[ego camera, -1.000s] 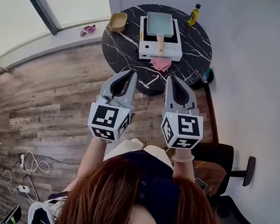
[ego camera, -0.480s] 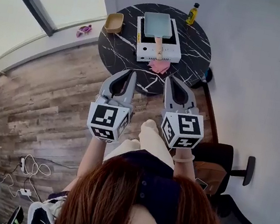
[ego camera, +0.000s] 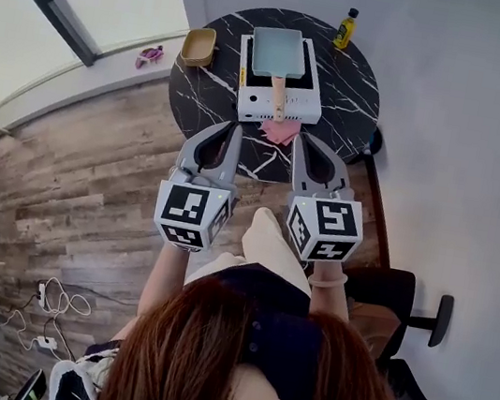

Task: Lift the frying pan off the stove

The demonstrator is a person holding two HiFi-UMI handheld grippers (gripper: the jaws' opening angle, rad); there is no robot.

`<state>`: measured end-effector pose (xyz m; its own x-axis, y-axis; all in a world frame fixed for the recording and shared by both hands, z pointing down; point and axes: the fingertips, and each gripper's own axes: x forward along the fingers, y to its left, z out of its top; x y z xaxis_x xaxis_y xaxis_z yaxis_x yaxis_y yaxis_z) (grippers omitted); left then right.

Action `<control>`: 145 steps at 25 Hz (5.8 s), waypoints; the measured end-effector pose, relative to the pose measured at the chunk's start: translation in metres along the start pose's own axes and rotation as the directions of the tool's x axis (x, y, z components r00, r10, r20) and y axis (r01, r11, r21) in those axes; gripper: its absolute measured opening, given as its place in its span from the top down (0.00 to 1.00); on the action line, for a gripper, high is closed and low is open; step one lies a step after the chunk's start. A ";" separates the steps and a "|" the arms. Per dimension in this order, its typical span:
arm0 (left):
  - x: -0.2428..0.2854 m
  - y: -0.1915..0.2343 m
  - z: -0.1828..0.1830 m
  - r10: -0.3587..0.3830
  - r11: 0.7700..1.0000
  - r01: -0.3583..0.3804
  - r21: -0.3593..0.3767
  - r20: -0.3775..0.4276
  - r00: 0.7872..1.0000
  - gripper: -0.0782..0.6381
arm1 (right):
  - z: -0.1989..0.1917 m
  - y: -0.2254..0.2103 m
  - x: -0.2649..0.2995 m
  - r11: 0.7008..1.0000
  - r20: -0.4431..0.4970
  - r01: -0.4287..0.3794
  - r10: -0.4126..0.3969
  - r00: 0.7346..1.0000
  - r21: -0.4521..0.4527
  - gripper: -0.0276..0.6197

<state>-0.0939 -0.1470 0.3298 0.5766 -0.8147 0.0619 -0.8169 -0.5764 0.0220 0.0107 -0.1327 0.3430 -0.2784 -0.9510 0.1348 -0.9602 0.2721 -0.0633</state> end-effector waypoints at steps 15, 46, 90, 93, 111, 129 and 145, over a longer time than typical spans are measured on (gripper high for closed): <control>0.084 0.031 -0.012 0.035 0.999 -0.035 -0.006 -0.032 0.999 0.87 | -0.015 -0.047 0.084 0.999 -0.067 -0.051 0.052 0.996 0.018 0.91; 0.168 0.071 -0.036 0.110 0.993 -0.116 -0.037 -0.124 0.986 0.87 | -0.071 -0.090 0.187 0.980 -0.290 -0.167 0.192 0.938 0.109 0.76; 0.249 0.105 -0.087 0.119 0.991 -0.133 -0.033 -0.262 0.958 0.87 | -0.210 -0.093 0.282 0.816 -0.499 -0.155 0.477 0.723 0.557 0.49; 0.250 0.111 -0.089 0.126 0.990 -0.138 -0.029 -0.268 0.955 0.87 | -0.216 -0.088 0.286 0.802 -0.509 -0.165 0.506 0.696 0.574 0.48; 0.254 0.121 -0.102 0.136 0.989 -0.149 -0.015 -0.313 0.940 0.87 | -0.219 -0.068 0.297 0.632 -0.389 -0.188 0.655 0.648 0.751 0.65; 0.239 0.120 -0.098 0.154 0.986 -0.164 -0.006 -0.300 0.941 0.87 | -0.216 -0.072 0.293 0.547 -0.328 -0.112 0.640 0.694 0.829 0.74; 0.233 0.118 -0.099 0.150 0.987 -0.162 -0.018 -0.284 0.947 0.87 | -0.218 -0.070 0.283 0.538 -0.315 -0.113 0.637 0.703 0.835 0.73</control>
<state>-0.0579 -0.3989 0.4461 0.4182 -0.8400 0.3458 -0.8996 -0.4358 0.0294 -0.0063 -0.3891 0.6008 -0.8150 -0.4493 0.3659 -0.4654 0.1314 -0.8753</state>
